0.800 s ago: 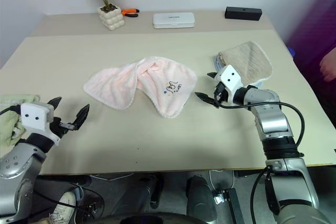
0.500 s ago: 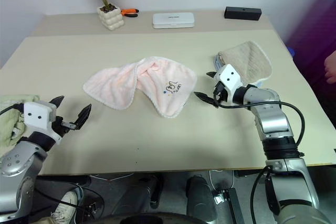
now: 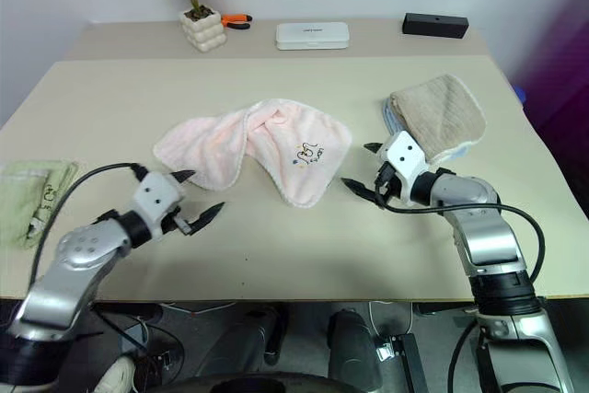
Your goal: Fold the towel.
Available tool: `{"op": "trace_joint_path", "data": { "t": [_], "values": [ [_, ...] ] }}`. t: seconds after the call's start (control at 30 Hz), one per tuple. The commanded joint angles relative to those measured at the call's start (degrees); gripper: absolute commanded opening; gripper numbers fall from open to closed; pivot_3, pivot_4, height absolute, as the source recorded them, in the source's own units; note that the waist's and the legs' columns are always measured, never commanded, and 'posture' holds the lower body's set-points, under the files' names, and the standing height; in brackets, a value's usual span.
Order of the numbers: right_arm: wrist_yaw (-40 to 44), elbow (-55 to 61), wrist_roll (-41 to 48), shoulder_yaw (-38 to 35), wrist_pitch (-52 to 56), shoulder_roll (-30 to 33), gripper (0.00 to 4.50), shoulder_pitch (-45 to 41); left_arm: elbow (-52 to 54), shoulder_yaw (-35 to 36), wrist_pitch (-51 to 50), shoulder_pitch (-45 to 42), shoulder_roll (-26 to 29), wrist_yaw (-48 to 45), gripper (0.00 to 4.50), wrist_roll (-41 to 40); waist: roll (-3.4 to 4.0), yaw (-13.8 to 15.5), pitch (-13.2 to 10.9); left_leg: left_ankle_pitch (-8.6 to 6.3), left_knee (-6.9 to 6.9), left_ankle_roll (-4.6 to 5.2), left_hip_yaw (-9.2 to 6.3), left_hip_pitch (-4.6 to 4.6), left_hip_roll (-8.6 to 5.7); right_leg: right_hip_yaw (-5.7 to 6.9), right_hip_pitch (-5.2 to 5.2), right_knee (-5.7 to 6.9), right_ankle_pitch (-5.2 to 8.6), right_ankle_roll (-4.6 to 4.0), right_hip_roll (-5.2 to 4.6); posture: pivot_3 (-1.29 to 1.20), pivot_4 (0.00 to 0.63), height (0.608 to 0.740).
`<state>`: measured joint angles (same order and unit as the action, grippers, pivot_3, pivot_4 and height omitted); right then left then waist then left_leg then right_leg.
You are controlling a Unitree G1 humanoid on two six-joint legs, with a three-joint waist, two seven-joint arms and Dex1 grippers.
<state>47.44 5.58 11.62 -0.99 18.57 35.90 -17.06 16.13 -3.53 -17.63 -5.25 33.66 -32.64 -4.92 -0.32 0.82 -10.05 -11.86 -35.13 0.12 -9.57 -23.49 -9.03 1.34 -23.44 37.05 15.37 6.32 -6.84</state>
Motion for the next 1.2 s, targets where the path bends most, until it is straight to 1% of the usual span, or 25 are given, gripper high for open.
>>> {"op": "trace_joint_path", "data": {
  "t": [0.03, 0.2, 0.23, 0.3, 0.4, 0.43, 0.47, 0.5, 0.53, 0.63, 0.7, 0.77, 0.8, 0.9, 0.97, 1.0, 1.1, 1.2],
  "values": [
    [-1.59, 3.62, 1.03, -0.78, 0.55, -0.85, 4.50, 0.34, -3.73, -2.77, 1.51, -3.28, -2.60, 2.14, 4.47, 3.20, -0.01, -0.15, -0.01, 0.00, 0.00, 0.00, 0.00, 0.00, 0.00, 0.00, -0.01, 0.00, 0.00, 0.01, 0.00, 0.00, 0.150, 0.740],
    [-3.26, 3.80, 0.60, 0.29, 0.71, -2.56, 4.50, -0.74, -8.78, -3.27, 1.01, -5.73, -6.99, 4.05, 4.47, 3.65, -0.01, -0.09, 0.00, 0.00, 0.01, 0.01, 0.00, 0.00, 0.01, 0.00, -0.03, 0.04, -0.01, 0.02, 0.00, 0.00, 0.150, 0.740],
    [-3.34, 3.72, 0.57, 0.23, 0.58, -2.53, 4.50, -1.01, -9.45, -3.56, 1.15, -5.97, -7.19, 4.26, 4.24, 4.24, -0.01, -0.06, 0.00, 0.00, 0.00, 0.01, 0.00, 0.00, 0.01, 0.00, -0.03, 0.04, -0.01, 0.02, 0.00, 0.00, 0.150, 0.740],
    [-3.57, 3.97, 0.62, 0.12, 0.68, -2.49, 4.50, -1.31, -10.22, -3.62, 1.53, -6.24, -7.17, 4.21, 3.59, 4.67, -0.01, -0.06, 0.00, 0.01, -0.03, 0.00, 0.00, 0.00, 0.00, 0.01, -0.01, 0.04, -0.01, 0.02, 0.01, 0.00, 0.150, 0.740],
    [-4.19, 5.06, 0.57, 0.29, 1.04, -2.59, 4.50, -0.91, -10.38, -2.75, 2.23, -5.98, -6.97, 4.01, 2.17, 4.04, -0.01, -0.15, 0.00, 0.01, -0.04, 0.00, 0.00, 0.01, 0.00, 0.00, 0.00, 0.04, -0.01, 0.02, 0.01, 0.00, 0.150, 0.740],
    [-4.02, 5.15, 0.76, -0.14, 0.90, -2.22, 4.50, -0.58, -10.42, -2.70, 2.72, -5.96, -6.69, 4.06, 1.57, 4.30, -0.01, -0.17, 0.00, 0.01, -0.03, 0.00, 0.00, 0.01, 0.01, 0.00, -0.02, 0.05, -0.01, 0.02, 0.01, 0.00, 0.150, 0.740],
    [-4.20, 5.51, 0.75, -0.12, 1.03, -2.21, 4.50, -0.40, -10.70, -2.38, 3.40, -5.83, -6.20, 3.85, 1.15, 4.35, -0.01, -0.17, 0.00, 0.01, -0.02, 0.00, 0.00, 0.01, 0.01, 0.00, -0.02, 0.05, -0.01, 0.02, 0.01, 0.00, 0.150, 0.740],
    [-3.87, 4.64, 0.68, -0.38, 0.46, -1.84, 4.50, -0.71, -10.26, -1.84, 3.13, -5.76, -5.95, 4.53, 0.53, 4.71, -0.01, -0.16, 0.00, 0.01, -0.02, 0.00, 0.00, 0.01, 0.01, 0.00, -0.02, 0.06, -0.01, 0.02, 0.02, 0.00, 0.150, 0.740],
    [-3.76, 4.13, 0.55, -0.40, 0.16, -1.71, 4.50, -1.00, -10.03, -1.31, 3.01, -5.67, -5.71, 4.96, 0.06, 4.86, -0.01, -0.14, 0.00, 0.01, -0.02, 0.00, 0.00, 0.01, 0.01, 0.00, -0.03, 0.06, -0.01, 0.02, 0.02, 0.00, 0.150, 0.740],
    [-3.80, 2.41, -0.07, 0.54, -0.35, -2.20, 4.50, -3.25, -8.54, 0.91, 4.03, -4.49, -4.59, 5.67, 0.06, 4.76, -0.01, -0.27, 0.00, 0.01, -0.02, 0.00, 0.00, 0.01, 0.01, 0.00, -0.02, 0.06, -0.01, 0.02, 0.01, 0.00, 0.150, 0.740],
    [-3.74, -0.28, -0.66, 1.81, -1.09, -3.25, 4.50, -6.34, -5.86, 4.53, 4.61, -2.42, -4.32, 5.09, 0.06, 1.65, -0.01, -0.41, 0.00, 0.01, -0.02, 0.00, 0.00, 0.01, 0.01, 0.00, -0.04, 0.06, -0.01, 0.02, 0.02, 0.00, 0.150, 0.740],
    [-4.40, -6.31, -2.34, 3.88, -2.09, -5.19, 4.50, -11.65, -1.25, 8.81, 4.53, 1.87, -3.32, 2.69, 0.06, -2.44, -0.02, -1.06, -0.02, 0.01, -0.02, 0.00, 0.01, 0.01, 0.03, 0.00, -0.05, 0.06, -0.02, 0.02, 0.03, 0.00, 0.150, 0.740],
    [-4.89, -9.30, -2.97, 4.50, -2.49, -6.27, 4.50, -13.89, 0.29, 9.90, 4.72, 3.77, -2.52, 1.68, 0.06, -3.11, -0.02, -1.28, -0.01, 0.01, -0.01, 0.00, 0.02, 0.01, 0.03, 0.00, -0.05, 0.06, -0.02, 0.01, 0.02, 0.00, 0.150, 0.740],
    [-7.58, -25.30, -5.17, 5.95, -3.12, -11.51, 4.50, -23.84, 3.71, 13.24, 4.50, 9.63, -0.65, -0.22, 0.06, -4.86, 0.01, -1.74, -0.01, 0.02, 0.02, -0.02, 0.04, 0.05, 0.05, -0.01, -0.03, 0.06, -0.04, -0.03, 0.03, 0.00, 0.150, 0.740],
    [-8.68, -33.70, -5.71, 5.69, -3.60, -14.05, 4.50, -28.60, 5.02, 14.48, 4.17, 11.54, -0.27, -0.82, 0.06, -5.95, 0.03, -1.80, -0.03, 0.03, 0.02, -0.03, 0.04, 0.08, 0.06, -0.02, -0.03, 0.08, -0.05, -0.07, 0.06, 0.00, 0.150, 0.740],
    [-9.48, -39.98, -6.53, 5.79, -4.36, -15.35, 4.50, -31.75, 6.13, 15.10, 3.80, 12.73, -0.31, -0.92, 0.06, -6.60, 0.02, -1.50, -0.04, 0.04, 0.02, -0.03, 0.04, 0.08, 0.06, -0.02, -0.03, 0.08, -0.06, -0.07, 0.06, 0.00, 0.150, 0.740],
    [-12.07, -54.17, -7.55, 4.82, -6.30, -18.18, 4.50, -38.70, 9.01, 16.40, 2.65, 15.51, -0.57, -0.90, 0.06, -8.00, 0.04, -1.32, -0.05, 0.04, 0.04, -0.04, 0.01, 0.07, 0.02, -0.01, -0.02, 0.07, -0.06, -0.08, 0.06, 0.00, 0.150, 0.740],
    [-14.66, -64.70, -7.80, 3.51, -8.14, -19.78, 4.50, -43.61, 11.66, 16.99, 2.00, 18.38, -0.84, -0.68, 0.06, -8.52, 0.05, -1.57, -0.06, 0.03, 0.05, -0.04, 0.02, 0.06, -0.02, -0.04, -0.02, 0.05, -0.06, -0.08, 0.06, 0.00, 0.150, 0.740]
  ]
}}
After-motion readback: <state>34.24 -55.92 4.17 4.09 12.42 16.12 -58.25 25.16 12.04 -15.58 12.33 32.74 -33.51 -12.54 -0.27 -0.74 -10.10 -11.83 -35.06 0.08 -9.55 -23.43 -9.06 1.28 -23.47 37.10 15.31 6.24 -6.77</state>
